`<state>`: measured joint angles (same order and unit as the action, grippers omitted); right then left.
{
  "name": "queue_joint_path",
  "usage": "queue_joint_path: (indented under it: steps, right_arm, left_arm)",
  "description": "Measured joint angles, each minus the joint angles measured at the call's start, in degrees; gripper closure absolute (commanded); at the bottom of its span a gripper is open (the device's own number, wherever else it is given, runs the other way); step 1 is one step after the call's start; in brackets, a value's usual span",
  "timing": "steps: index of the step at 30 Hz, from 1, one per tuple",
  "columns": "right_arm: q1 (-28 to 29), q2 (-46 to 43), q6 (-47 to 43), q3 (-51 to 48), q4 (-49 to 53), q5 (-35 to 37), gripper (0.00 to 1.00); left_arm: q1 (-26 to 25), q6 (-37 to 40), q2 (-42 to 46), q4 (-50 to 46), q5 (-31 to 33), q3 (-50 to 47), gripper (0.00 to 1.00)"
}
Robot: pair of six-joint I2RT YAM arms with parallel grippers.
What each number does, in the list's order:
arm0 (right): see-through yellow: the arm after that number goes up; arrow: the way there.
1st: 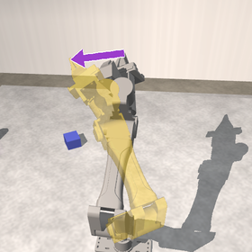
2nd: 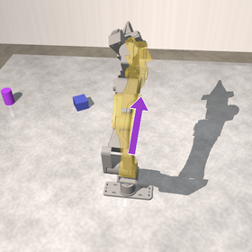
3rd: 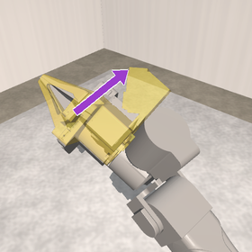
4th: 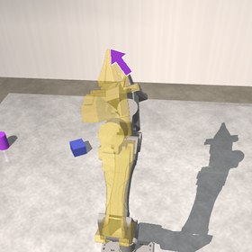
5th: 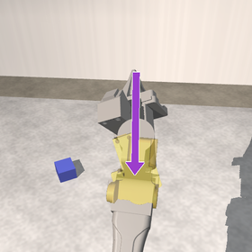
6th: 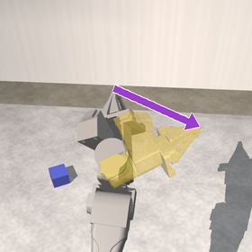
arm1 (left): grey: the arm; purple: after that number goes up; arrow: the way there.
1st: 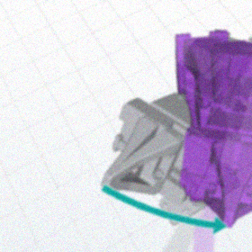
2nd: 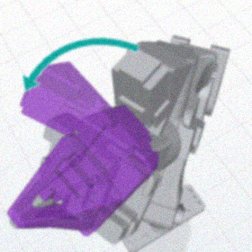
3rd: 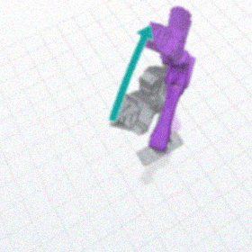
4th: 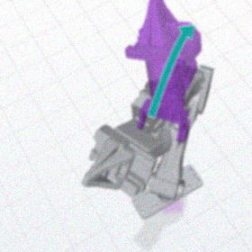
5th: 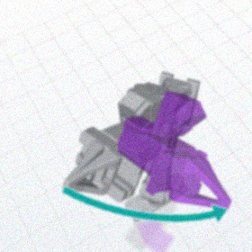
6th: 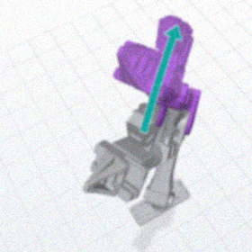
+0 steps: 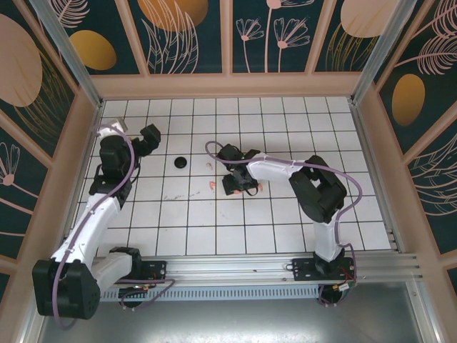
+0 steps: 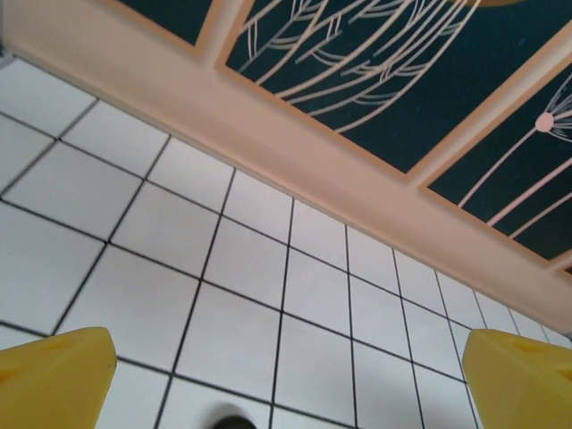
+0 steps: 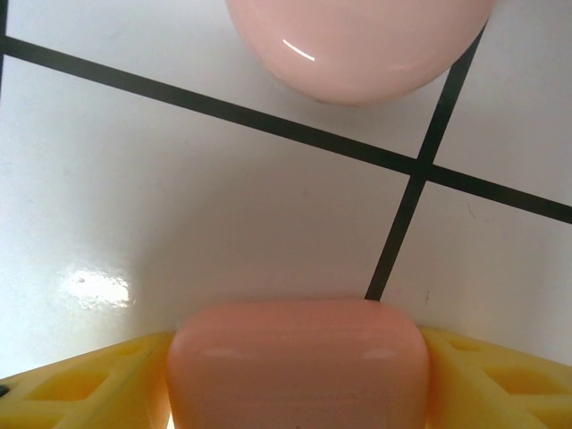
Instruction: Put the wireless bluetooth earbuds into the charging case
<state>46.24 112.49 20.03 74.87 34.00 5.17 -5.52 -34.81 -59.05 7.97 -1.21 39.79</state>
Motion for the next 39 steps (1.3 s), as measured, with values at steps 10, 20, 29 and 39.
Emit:
queue_joint_path:
  steps: [10, 20, 29, 39]
  right_arm:
    - [0.0, -0.5, 3.5, -0.1, -0.6, 0.2, 0.59]
    - [-2.1, -14.1, 12.2, -1.9, -2.2, -3.6, 0.58]
    - [-10.6, -19.5, 30.4, -1.8, -10.6, -10.7, 0.58]
    - [-10.9, -19.5, 46.2, -2.0, -16.7, -13.9, 0.59]
  left_arm:
    - [-0.3, -3.9, 3.2, 4.2, -8.9, -7.5, 0.01]
    - [-8.5, -6.8, 1.0, 15.6, -12.5, -14.2, 0.01]
    - [-16.9, -11.8, -8.0, 37.0, -15.3, -22.3, 0.05]
    - [-25.8, -14.1, -24.8, 55.1, -15.5, -19.4, 0.28]
